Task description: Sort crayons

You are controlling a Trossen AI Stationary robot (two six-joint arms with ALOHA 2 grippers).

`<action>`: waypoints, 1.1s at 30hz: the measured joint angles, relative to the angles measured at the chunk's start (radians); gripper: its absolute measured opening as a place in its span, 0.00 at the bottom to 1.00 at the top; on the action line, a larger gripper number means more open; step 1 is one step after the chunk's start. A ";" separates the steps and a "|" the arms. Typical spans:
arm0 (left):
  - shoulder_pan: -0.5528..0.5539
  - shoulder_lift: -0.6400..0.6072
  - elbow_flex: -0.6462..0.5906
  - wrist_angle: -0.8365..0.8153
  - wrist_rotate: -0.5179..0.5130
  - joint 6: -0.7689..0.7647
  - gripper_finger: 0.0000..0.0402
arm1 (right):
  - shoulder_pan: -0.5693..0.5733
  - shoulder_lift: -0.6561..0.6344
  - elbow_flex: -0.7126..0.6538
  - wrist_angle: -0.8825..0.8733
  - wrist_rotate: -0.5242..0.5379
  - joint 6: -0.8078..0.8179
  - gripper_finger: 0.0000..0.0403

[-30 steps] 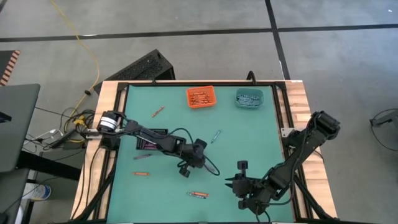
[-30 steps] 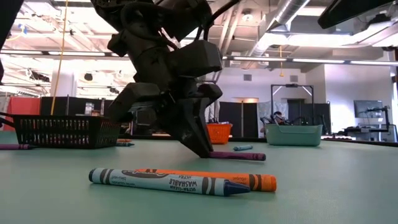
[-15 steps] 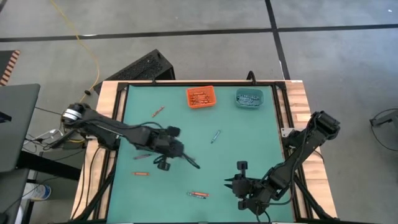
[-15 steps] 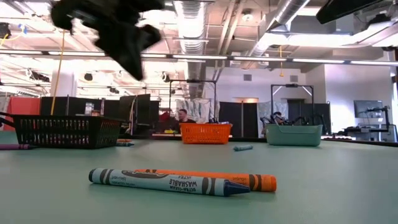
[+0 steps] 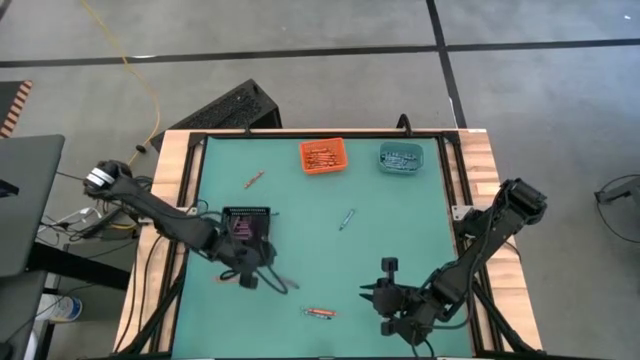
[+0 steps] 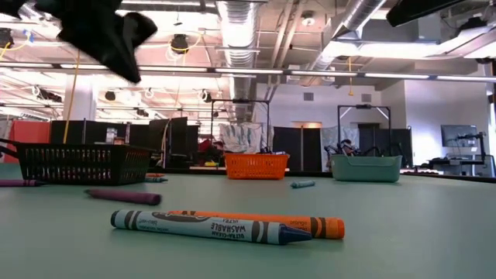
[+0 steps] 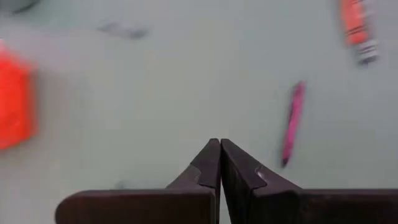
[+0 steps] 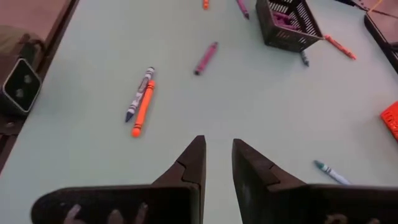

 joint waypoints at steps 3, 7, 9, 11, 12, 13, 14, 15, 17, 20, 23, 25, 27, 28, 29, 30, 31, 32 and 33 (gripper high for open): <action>-0.013 0.026 -0.119 0.255 0.113 0.034 0.00 | -0.009 0.000 0.000 0.007 0.000 0.000 0.18; -0.055 0.074 -0.213 0.431 0.226 -0.004 0.00 | -0.024 0.000 0.000 0.007 -0.012 -0.001 0.18; -0.088 0.115 -0.245 0.505 0.239 -0.015 0.01 | -0.032 0.000 0.000 0.007 -0.013 -0.008 0.18; -0.126 0.174 -0.260 0.555 0.234 -0.025 0.04 | -0.042 0.000 0.000 0.010 -0.014 -0.019 0.18; -0.142 0.206 -0.261 0.572 0.224 -0.026 0.05 | -0.045 0.000 0.000 0.012 -0.015 -0.020 0.18; -0.156 0.235 -0.261 0.602 0.216 -0.026 0.08 | -0.050 0.000 0.000 0.012 -0.015 -0.019 0.18; -0.171 0.265 -0.260 0.637 0.207 -0.027 0.10 | -0.054 0.000 0.000 0.013 -0.015 -0.019 0.18; -0.183 0.292 -0.259 0.668 0.198 -0.030 0.13 | -0.056 0.000 0.000 0.014 -0.016 -0.019 0.18; -0.201 0.340 -0.259 0.715 0.170 -0.032 0.19 | -0.057 0.000 0.000 0.014 -0.017 -0.019 0.18; -0.213 0.387 -0.257 0.743 0.147 -0.038 0.28 | -0.056 0.000 0.000 0.015 -0.019 -0.019 0.18; -0.208 0.426 -0.255 0.725 0.173 -0.034 0.32 | -0.055 0.000 0.000 0.015 -0.021 -0.019 0.18; -0.205 0.440 -0.253 0.703 0.173 -0.038 0.32 | -0.054 0.000 0.000 0.014 -0.021 -0.019 0.18; -0.198 0.443 -0.252 0.693 0.178 -0.043 0.29 | -0.054 0.000 0.000 0.014 -0.021 -0.019 0.18; -0.195 0.443 -0.251 0.689 0.185 -0.043 0.26 | -0.054 0.000 0.000 0.014 -0.021 -0.019 0.18; -0.192 0.443 -0.251 0.688 0.193 -0.043 0.23 | -0.054 0.000 0.000 0.014 -0.021 -0.019 0.18; -0.187 0.444 -0.252 0.688 0.203 -0.041 0.19 | -0.054 0.000 0.000 0.014 -0.021 -0.019 0.18; -0.184 0.444 -0.252 0.689 0.217 -0.037 0.16 | -0.054 0.000 0.000 0.014 -0.021 -0.019 0.18; -0.179 0.444 -0.252 0.690 0.233 -0.032 0.11 | -0.054 0.000 0.000 0.014 -0.021 -0.019 0.18; -0.174 0.444 -0.252 0.690 0.245 -0.031 0.07 | -0.054 0.000 0.000 0.015 -0.021 -0.019 0.18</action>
